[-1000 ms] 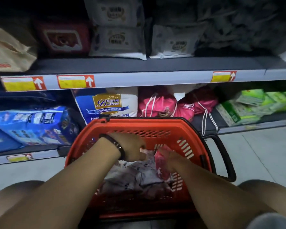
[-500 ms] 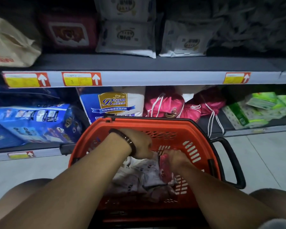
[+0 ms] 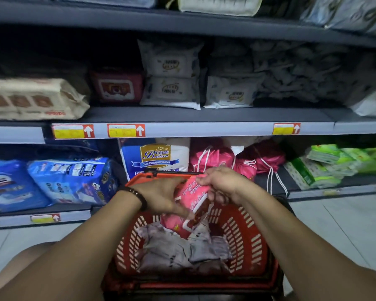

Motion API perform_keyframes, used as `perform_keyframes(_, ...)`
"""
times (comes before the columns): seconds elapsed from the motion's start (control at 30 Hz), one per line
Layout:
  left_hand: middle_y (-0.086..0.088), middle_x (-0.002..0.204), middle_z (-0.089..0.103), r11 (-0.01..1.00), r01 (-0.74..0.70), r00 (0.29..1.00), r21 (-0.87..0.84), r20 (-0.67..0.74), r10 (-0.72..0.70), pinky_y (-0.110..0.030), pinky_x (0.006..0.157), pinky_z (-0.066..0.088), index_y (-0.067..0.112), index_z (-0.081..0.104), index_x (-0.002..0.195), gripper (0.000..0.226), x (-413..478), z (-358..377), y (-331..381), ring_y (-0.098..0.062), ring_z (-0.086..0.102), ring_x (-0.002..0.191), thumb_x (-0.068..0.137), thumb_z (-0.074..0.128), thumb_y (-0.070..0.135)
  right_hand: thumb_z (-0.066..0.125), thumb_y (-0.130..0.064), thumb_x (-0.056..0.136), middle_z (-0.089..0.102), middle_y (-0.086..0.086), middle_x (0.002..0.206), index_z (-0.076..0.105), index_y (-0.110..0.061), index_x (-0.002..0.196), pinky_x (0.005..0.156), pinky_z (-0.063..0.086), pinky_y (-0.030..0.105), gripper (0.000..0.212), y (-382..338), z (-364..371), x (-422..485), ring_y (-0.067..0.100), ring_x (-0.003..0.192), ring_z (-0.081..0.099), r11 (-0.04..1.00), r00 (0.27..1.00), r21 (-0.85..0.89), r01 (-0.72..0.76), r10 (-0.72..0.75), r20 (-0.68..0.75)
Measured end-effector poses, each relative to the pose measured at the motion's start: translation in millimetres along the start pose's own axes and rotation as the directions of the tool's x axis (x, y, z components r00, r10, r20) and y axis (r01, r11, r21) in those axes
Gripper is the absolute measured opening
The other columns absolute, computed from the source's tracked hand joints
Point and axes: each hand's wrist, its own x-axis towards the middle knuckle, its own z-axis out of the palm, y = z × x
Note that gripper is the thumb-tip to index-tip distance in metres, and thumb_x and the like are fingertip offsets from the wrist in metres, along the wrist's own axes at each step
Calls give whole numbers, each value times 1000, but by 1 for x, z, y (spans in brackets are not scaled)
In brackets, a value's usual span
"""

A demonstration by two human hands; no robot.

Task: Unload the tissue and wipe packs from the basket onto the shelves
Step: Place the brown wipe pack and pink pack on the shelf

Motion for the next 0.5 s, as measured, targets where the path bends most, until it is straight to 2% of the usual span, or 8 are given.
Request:
perform_keyframes(0.07,15,143,60,990,-16,994,-137,-112,1,-20,102,44,34,42,154,100,-6,5,0,-4,59,119,71,88,65,61,-17,106,55,4,43,57,-14,98,35,22,13,9,-9,10,-9,12,25,38,998,998,40,52,-51,-24)
perform_keyframes(0.13,17,129,70,971,-61,973,-232,-232,5,-27,102,54,32,55,141,92,-7,12,-3,-3,68,111,63,93,62,58,-19,108,59,6,47,53,-17,97,34,23,14,13,-15,17,-18,13,26,42,992,992,-12,126,-126,-31)
perform_keyframes(0.2,13,113,77,937,-127,948,-325,-317,18,-38,97,60,29,64,127,77,-12,13,-5,-6,74,101,61,96,52,52,-27,111,66,9,54,50,-15,100,34,28,18,17,-27,18,-31,17,31,53,962,972,-140,233,-233,16)
perform_keyframes(0.27,6,108,81,868,-182,927,-463,-376,-6,-42,94,63,25,64,127,66,-21,6,-9,-12,78,97,69,97,29,52,-29,111,71,14,63,54,-10,104,36,34,20,20,-33,10,-37,21,37,60,909,922,-152,388,-385,47)
perform_keyframes(0.37,-2,114,81,735,-302,886,-607,-464,-19,-45,99,61,17,61,136,67,-38,-11,-18,-19,78,104,78,91,4,75,-33,95,70,14,68,64,-15,109,50,44,25,25,-32,-11,-34,28,52,64,834,813,19,551,-532,-238)
perform_keyframes(0.4,-5,118,80,684,-359,863,-635,-505,-16,-47,102,59,15,60,137,70,-44,-15,-21,-22,77,108,77,91,2,80,-44,84,73,17,77,66,-21,107,57,45,28,35,-29,-15,-31,29,63,66,834,807,73,547,-501,-312)
perform_keyframes(0.43,-8,122,78,622,-420,840,-660,-543,-8,-46,104,58,13,60,138,72,-49,-19,-25,-24,75,111,75,92,0,80,-56,75,76,21,93,69,-26,107,63,47,30,45,-28,-13,-31,28,74,67,854,838,136,502,-441,-320)
perform_keyframes(0.5,-15,128,74,471,-509,819,-721,-573,8,-44,101,59,9,59,139,72,-59,-27,-30,-28,72,114,74,87,-2,73,-70,73,73,21,121,73,-27,117,76,53,37,61,-26,-2,-27,27,92,71,881,950,356,311,-302,-83)
